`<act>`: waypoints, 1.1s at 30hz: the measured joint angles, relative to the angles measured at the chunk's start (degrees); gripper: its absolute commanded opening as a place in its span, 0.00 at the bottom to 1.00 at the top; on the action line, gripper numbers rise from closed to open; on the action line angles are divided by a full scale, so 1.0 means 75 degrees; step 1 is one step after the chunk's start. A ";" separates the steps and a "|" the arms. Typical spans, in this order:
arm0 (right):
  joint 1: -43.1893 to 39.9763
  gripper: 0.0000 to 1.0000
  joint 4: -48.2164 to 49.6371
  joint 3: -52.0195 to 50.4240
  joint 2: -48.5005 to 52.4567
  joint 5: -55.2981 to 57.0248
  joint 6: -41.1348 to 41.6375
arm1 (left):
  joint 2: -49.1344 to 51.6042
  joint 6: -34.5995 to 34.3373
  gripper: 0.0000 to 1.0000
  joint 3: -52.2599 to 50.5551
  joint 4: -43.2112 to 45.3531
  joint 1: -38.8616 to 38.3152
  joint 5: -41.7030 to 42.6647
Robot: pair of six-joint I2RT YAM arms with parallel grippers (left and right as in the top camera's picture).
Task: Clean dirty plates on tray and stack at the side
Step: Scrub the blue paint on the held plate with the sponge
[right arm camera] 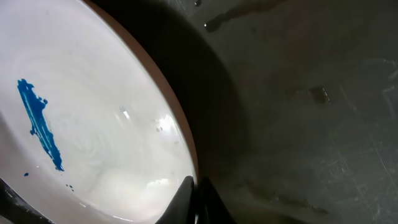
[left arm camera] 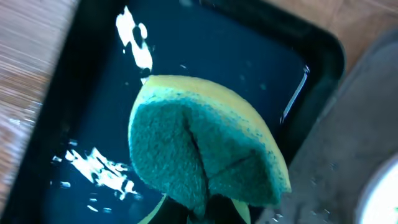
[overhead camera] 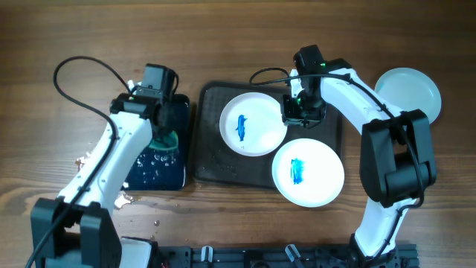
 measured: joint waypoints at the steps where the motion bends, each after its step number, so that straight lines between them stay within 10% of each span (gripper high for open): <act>1: 0.0000 0.05 0.0000 0.0000 0.0000 0.0000 0.0000 | 0.0012 0.0006 0.04 0.0000 0.0000 0.0117 0.0280; 14: 0.0000 0.05 0.0003 0.0000 0.0000 0.0000 -0.0003 | 0.0009 0.0140 0.04 0.0000 0.0035 0.0775 0.2215; 22: 0.0000 0.04 0.0029 -0.0003 0.0000 -0.0125 0.0006 | 0.0309 -0.0332 0.04 0.0003 0.1384 -0.2008 0.2632; 33: 0.0166 0.05 0.0090 -0.0009 0.0000 -0.0341 0.0093 | 0.2457 -0.0705 0.04 0.0003 0.4060 -0.2731 0.3293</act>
